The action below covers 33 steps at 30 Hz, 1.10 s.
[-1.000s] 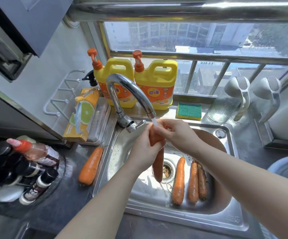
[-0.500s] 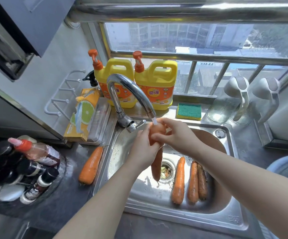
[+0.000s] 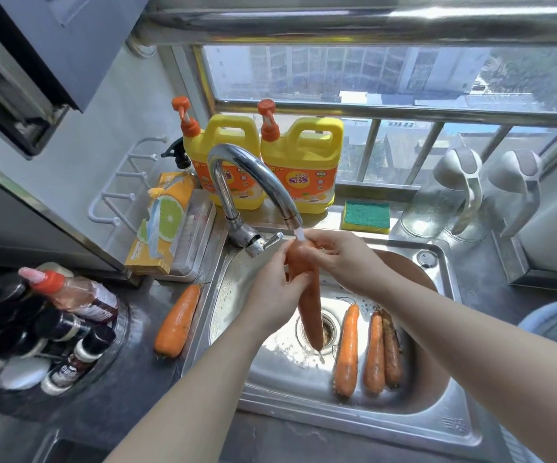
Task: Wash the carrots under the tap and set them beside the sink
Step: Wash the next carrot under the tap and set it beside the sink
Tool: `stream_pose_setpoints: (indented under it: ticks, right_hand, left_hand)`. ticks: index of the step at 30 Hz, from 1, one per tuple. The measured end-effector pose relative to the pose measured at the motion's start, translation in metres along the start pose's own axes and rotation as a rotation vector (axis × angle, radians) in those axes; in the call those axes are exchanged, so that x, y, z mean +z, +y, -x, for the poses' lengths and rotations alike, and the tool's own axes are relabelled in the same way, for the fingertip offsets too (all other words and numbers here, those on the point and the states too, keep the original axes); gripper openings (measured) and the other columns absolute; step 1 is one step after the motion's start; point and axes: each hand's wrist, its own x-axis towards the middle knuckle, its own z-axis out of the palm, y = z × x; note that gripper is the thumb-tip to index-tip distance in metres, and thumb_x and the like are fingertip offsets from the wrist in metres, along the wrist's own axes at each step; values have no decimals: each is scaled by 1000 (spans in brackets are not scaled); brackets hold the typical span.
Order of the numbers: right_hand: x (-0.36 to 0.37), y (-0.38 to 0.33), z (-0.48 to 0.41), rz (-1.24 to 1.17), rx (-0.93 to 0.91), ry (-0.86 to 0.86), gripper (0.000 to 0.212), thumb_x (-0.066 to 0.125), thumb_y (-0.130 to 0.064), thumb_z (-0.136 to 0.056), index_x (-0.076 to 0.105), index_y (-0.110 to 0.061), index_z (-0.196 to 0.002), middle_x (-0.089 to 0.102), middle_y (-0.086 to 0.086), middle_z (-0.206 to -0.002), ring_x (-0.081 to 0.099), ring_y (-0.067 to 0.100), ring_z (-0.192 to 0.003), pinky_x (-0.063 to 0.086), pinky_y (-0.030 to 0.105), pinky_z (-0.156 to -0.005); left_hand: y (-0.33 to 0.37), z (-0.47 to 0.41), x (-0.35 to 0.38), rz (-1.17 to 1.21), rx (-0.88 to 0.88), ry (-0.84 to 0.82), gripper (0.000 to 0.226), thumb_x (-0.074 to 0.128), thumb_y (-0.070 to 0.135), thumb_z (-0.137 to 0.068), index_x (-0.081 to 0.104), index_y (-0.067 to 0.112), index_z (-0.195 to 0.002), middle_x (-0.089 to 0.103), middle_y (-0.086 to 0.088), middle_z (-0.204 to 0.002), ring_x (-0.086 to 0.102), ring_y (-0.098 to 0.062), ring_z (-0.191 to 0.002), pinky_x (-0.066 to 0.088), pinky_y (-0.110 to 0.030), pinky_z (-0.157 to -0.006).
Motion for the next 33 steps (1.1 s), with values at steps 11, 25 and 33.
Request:
stream_pose_setpoints:
  ticks: [11, 25, 33]
  right_hand:
    - [-2, 1, 3, -175, 41, -91, 20, 63, -25, -100, 73, -24, -116, 76, -4, -109, 70, 17, -110, 51, 41, -104]
    - [6, -2, 7, -445, 136, 15, 21, 69, -22, -95, 76, -18, -114, 78, 2, -107, 71, 18, -109, 53, 30, -99]
    - [-2, -11, -2, -224, 178, 21, 15, 84, -30, -80, 79, -20, -90, 78, -2, -89, 73, 10, -87, 55, 28, -82]
  left_hand:
    - [-6, -2, -4, 112, -27, -32, 48, 68, 41, -79, 54, 61, -121, 71, 15, -116, 68, -14, -111, 52, -49, -100]
    - [6, -1, 5, 135, -44, 92, 51, 73, 67, -64, 59, 58, -112, 66, 7, -121, 67, -14, -110, 54, -47, -97]
    - [3, 2, 7, 56, 9, 102, 48, 79, 34, -81, 61, 42, -124, 67, 3, -117, 65, -11, -108, 53, -44, -98]
